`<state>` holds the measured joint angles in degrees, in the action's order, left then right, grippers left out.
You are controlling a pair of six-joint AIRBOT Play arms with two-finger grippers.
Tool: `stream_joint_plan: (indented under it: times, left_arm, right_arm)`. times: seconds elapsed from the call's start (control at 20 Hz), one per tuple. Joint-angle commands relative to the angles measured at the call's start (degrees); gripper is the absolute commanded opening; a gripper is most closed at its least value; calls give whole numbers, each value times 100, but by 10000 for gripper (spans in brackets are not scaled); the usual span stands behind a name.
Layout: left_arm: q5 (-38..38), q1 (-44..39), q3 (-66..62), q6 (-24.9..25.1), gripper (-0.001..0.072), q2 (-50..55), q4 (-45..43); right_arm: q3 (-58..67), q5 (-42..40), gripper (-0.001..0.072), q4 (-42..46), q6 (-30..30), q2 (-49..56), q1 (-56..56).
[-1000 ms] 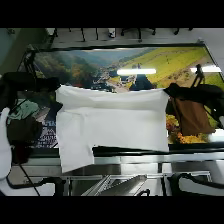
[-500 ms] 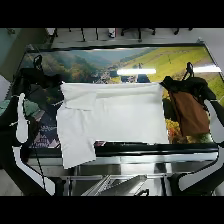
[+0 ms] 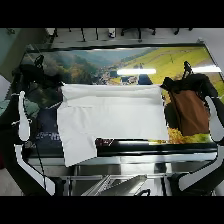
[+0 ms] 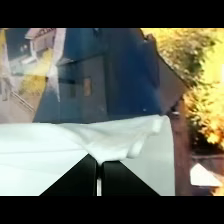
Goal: Fold the shirts.
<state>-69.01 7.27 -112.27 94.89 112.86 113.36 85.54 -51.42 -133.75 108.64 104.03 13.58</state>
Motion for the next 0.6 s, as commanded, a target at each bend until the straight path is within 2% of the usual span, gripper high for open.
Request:
stream_joint_plan:
  times: [0.0,0.35,0.55]
  left_arm:
    - [-350,-9,260,-289,16,-9,-308]
    - [-361,-363,898,-863,15,2,-1213]
    - [-365,-396,1180,-966,15,2,-1235]
  right_arm:
    - [15,-129,18,1106,-632,9,-13]
    - [15,-308,19,1209,-673,247,-50]
    - [15,-343,19,1272,-671,317,-50]
